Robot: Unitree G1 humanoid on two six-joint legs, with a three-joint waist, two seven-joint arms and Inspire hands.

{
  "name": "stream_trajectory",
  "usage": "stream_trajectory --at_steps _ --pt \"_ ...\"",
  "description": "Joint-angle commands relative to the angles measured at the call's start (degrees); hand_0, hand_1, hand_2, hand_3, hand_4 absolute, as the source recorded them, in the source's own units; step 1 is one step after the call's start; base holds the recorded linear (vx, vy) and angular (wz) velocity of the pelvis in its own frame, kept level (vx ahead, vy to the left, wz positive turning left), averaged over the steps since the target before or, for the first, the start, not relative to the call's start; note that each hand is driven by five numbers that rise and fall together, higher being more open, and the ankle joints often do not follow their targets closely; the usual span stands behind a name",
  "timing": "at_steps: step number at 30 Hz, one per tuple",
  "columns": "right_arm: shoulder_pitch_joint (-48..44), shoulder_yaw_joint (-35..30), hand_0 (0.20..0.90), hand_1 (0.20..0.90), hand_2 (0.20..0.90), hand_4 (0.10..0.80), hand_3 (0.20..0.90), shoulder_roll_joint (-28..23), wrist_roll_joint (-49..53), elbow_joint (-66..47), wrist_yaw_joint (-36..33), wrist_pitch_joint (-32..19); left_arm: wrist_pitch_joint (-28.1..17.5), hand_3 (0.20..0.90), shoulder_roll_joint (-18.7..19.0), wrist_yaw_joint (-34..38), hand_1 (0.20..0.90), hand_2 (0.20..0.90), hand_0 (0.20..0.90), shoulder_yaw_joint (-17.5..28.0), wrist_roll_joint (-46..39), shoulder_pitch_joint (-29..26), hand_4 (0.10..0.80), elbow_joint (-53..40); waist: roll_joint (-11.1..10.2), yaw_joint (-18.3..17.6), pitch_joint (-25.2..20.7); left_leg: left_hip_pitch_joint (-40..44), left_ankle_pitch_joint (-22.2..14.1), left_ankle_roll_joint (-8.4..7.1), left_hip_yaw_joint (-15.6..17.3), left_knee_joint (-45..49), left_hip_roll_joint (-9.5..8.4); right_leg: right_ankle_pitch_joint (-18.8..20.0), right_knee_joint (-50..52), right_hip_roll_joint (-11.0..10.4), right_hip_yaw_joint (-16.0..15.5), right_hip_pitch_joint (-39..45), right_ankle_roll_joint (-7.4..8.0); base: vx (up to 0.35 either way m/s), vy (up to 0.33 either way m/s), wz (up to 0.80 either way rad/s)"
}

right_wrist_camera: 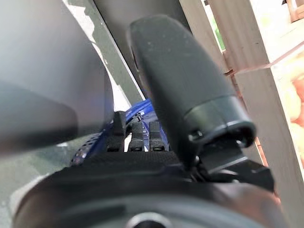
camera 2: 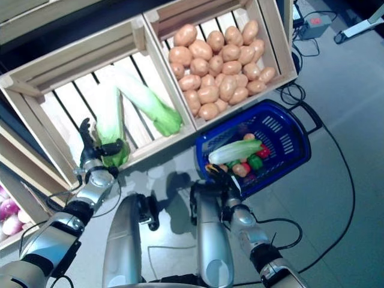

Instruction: Put vegetables into the basket

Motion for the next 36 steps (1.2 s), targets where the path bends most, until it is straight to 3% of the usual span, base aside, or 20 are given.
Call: stream_trajectory --at_steps 1,5,11,12,14,25,36 --pt "2.21 0.71 0.900 0.900 0.900 0.800 0.900 0.35 2.52 -1.66 -2.17 -1.51 0.29 0.900 0.86 -2.61 0.900 0.900 0.900 0.66 -5.14 -2.97 0.800 3.75 -0.07 0.59 -1.73 3.04 -3.67 2.08 -0.23 -0.86 -0.92 0.27 -1.87 -0.34 1.01 3.29 -0.45 -0.070 -0.008 -0.11" --pt "0.90 0.69 0.900 0.900 0.900 0.800 0.900 0.32 2.88 -0.50 -1.35 -2.30 2.23 0.900 -0.92 -6.52 0.900 0.900 0.900 -0.42 -8.28 -2.46 0.800 6.28 -0.27 0.62 -1.38 1.64 -3.53 2.01 -0.69 -0.33 -1.04 0.57 -1.56 -0.10 1.05 1.97 -0.28 -0.040 -0.017 0.01" --pt "-0.30 0.58 0.900 0.900 0.900 0.800 0.900 -0.54 3.60 -0.70 -1.40 -1.98 4.33 0.900 0.01 -11.69 0.900 0.900 0.900 -1.74 -9.46 -4.00 0.800 8.11 -0.46 0.28 -1.44 0.25 -3.69 2.05 -0.68 0.69 -0.66 0.56 -0.71 0.07 1.10 0.65 -0.30 0.000 0.000 0.00" --pt "-0.41 0.48 0.900 0.900 0.900 0.800 0.900 -0.69 3.60 -0.75 -1.34 -1.94 4.25 0.582 0.46 -12.35 0.582 0.582 0.582 -2.10 -9.44 -4.55 0.588 8.52 -0.49 0.14 -1.49 -0.04 -3.81 2.11 -0.70 1.02 -0.56 0.45 -0.35 0.16 1.13 0.36 -0.32 0.000 0.000 0.00" --pt "-0.30 0.36 0.900 0.900 0.900 0.800 0.900 -1.08 3.48 -1.09 -1.30 -1.67 3.96 0.300 1.32 -13.46 0.300 0.300 0.300 -2.53 -9.89 -5.09 0.400 8.88 -0.51 -0.03 -1.59 -0.49 -4.02 2.22 -0.73 1.63 -0.39 0.28 0.24 0.20 1.18 -0.04 -0.34 -0.005 0.014 -0.06" --pt "3.16 -1.00 0.900 0.900 0.900 0.800 0.900 -1.91 1.26 -2.27 -0.07 -2.41 1.26 0.300 4.12 -11.54 0.300 0.300 0.300 -0.18 -10.50 -3.09 0.400 6.51 -0.19 -0.60 -2.91 2.83 -4.08 1.68 -0.34 -0.71 0.09 0.28 -2.11 -0.25 1.47 2.78 -0.20 0.020 0.011 0.01" --pt "5.94 -2.35 0.900 0.900 0.900 0.800 0.900 -0.89 -0.60 -1.84 -0.40 -3.39 -1.29 0.300 4.37 -12.34 0.300 0.300 0.300 1.73 -9.54 1.80 0.400 3.26 0.83 -0.23 -8.52 13.95 -2.15 0.67 1.00 -10.82 0.95 1.87 -10.74 -2.53 0.88 12.62 0.57 0.083 -0.010 0.00"
